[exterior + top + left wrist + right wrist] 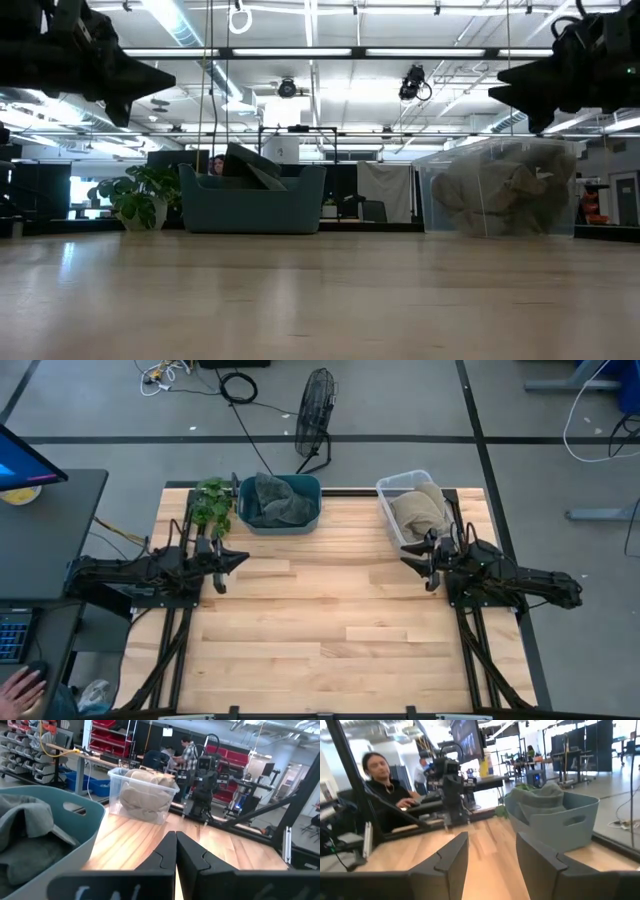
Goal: Pick & Place hat
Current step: Return to Home Position
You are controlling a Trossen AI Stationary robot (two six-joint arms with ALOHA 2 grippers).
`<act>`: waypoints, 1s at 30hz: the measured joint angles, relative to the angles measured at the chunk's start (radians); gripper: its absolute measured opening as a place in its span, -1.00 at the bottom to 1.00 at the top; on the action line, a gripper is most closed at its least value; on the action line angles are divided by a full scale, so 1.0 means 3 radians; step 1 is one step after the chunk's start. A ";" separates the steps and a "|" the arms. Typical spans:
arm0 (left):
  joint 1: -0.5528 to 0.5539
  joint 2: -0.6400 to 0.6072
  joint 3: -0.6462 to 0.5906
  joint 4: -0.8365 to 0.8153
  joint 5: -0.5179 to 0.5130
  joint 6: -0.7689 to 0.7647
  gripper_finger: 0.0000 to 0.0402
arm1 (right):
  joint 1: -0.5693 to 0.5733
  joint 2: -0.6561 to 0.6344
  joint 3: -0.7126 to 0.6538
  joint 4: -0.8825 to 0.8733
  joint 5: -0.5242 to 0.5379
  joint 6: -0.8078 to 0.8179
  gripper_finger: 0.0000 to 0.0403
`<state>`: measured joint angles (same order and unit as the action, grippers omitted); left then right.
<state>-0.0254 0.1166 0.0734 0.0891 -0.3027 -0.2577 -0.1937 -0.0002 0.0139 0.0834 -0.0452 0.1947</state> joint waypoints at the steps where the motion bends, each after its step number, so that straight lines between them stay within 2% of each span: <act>1: 0.0000 0.0003 0.0000 -0.0015 0.0000 -0.0001 -0.98 | -0.0001 0.0000 -0.0001 -0.0034 0.0002 -0.0046 -0.16; 7: 0.0003 0.0004 0.0000 -0.0125 -0.0014 -0.0061 -0.98 | 0.0000 0.0000 0.0003 -0.0052 0.0007 -0.0358 -0.16; 13: 0.0003 0.0004 0.0000 -0.0339 -0.0038 -0.0231 -0.98 | 0.0000 0.0000 0.0003 -0.0053 0.0009 -0.0224 -0.16; 20: 0.0003 0.0004 0.0001 -0.0599 -0.0038 -0.0192 -0.98 | 0.0000 0.0000 0.0005 -0.0056 0.0009 -0.0151 -0.16; 25: 0.0003 0.0005 -0.0211 -0.0106 -0.0028 -0.0048 -0.98 | 0.0000 0.0000 0.0005 -0.0064 0.0010 -0.0151 -0.16; 30: 0.0003 0.0072 -0.0209 -0.0114 0.0084 -0.0042 -0.98 | 0.0000 0.0000 0.0007 -0.0225 0.0011 -0.0152 -0.16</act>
<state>-0.0246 0.1382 0.0109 0.0548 -0.2775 -0.2705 -0.1936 -0.0002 0.0160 0.0159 -0.0419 0.1490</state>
